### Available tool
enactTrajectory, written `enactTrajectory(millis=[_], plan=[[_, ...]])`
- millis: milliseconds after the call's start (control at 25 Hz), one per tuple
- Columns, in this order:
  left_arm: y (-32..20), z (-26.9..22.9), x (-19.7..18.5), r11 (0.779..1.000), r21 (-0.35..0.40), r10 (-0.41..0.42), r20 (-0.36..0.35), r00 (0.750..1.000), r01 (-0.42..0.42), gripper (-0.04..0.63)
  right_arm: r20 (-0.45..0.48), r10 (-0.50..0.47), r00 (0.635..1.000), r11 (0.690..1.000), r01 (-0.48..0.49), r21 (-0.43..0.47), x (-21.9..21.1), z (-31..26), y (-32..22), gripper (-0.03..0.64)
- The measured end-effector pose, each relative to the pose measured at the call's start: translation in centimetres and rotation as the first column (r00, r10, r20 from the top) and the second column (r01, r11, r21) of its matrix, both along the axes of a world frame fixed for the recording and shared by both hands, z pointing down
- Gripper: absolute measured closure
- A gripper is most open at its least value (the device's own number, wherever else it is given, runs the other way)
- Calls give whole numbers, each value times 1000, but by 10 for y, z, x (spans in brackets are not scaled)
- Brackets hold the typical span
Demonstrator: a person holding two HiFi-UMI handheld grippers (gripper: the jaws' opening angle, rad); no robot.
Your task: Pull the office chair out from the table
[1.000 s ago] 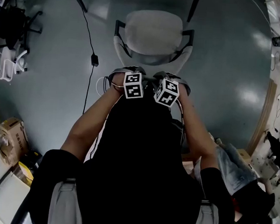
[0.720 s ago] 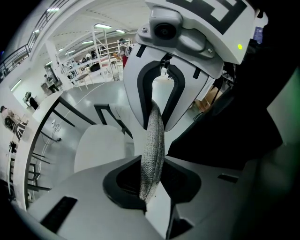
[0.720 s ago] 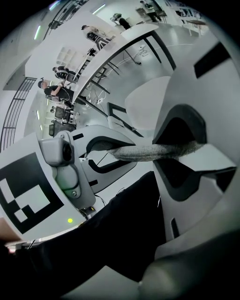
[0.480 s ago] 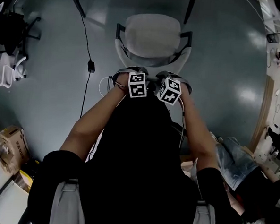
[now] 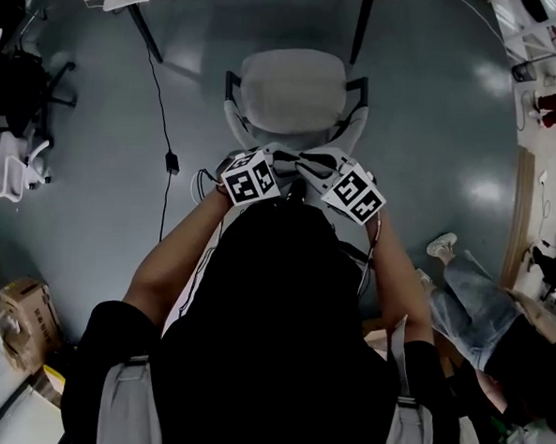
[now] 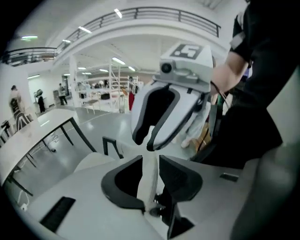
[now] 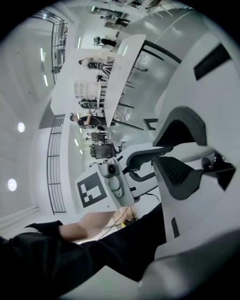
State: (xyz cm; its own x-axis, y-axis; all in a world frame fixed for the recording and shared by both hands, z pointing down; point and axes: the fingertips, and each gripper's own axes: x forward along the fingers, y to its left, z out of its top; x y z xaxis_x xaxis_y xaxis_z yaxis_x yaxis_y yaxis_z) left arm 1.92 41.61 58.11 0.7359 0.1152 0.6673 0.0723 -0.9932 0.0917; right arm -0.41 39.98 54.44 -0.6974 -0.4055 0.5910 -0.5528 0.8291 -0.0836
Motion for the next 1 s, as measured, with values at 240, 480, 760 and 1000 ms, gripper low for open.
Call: enactTrajectory(millis=[240,480,760,1000], plan=[[-17,-96,-11,997,50,-45,-179,983,55,575,297,78,952,982,-124,140,1,-118,-9,595],[-22,-159,-47,991,-86,-128,-390,912,102,583,430,115,895,958,-214,189,-1,-192,2,598],[-17,-199,-46,965,-238,-223,-541,811,106,583,453,139,881,937,-265,227,32,-215,30,598],[-15,-201,-39,961,-256,-230,-539,810,102,583,540,184,821,934,-317,163,48,-209,31,598]])
